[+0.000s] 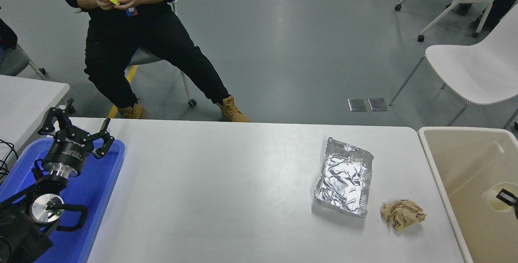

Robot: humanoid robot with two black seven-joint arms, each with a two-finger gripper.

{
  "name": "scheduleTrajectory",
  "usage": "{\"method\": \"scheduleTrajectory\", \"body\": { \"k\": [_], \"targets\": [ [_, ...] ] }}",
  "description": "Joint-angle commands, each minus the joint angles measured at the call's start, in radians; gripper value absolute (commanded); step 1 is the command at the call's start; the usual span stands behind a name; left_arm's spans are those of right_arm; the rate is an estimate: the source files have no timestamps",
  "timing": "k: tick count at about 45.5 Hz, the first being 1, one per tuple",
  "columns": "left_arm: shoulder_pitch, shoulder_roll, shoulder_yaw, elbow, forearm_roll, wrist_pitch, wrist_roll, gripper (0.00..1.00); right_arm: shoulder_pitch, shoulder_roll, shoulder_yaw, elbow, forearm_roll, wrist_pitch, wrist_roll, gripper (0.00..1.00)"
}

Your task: Clean the table surface

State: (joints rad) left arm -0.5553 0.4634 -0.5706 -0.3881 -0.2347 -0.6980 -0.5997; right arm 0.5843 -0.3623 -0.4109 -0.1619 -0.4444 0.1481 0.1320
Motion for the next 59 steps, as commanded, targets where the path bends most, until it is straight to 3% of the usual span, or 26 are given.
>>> {"method": "scheduleTrajectory", "body": {
  "k": [1,26,28,33,39,46,59],
  "targets": [
    [0.000,0.000,0.000,0.000,0.000,0.000,0.000,1.00,-0.018,0.025,0.000,0.001,0.000,-0.016,0.000,0.00],
    [0.000,0.000,0.000,0.000,0.000,0.000,0.000,1.00,-0.038,0.043,0.001,0.001,0.001,-0.047,0.000,0.01],
    [0.000,0.000,0.000,0.000,0.000,0.000,0.000,1.00,-0.038,0.043,0.001,0.001,0.001,-0.065,0.001,0.11],
    [0.000,0.000,0.000,0.000,0.000,0.000,0.000,1.00,-0.038,0.043,0.001,0.004,0.001,-0.119,0.001,0.54],
    [0.000,0.001,0.000,0.000,0.000,0.000,0.000,1.00,-0.038,0.045,0.001,0.007,0.001,-0.136,0.001,0.71],
    [0.000,0.000,0.000,0.000,0.000,0.000,0.000,1.00,-0.037,0.045,0.003,0.005,0.003,-0.139,0.003,0.97],
    [0.000,0.000,0.000,0.000,0.000,0.000,0.000,1.00,0.094,-0.015,0.104,0.004,0.009,-0.133,0.006,0.98]
  ]
}}
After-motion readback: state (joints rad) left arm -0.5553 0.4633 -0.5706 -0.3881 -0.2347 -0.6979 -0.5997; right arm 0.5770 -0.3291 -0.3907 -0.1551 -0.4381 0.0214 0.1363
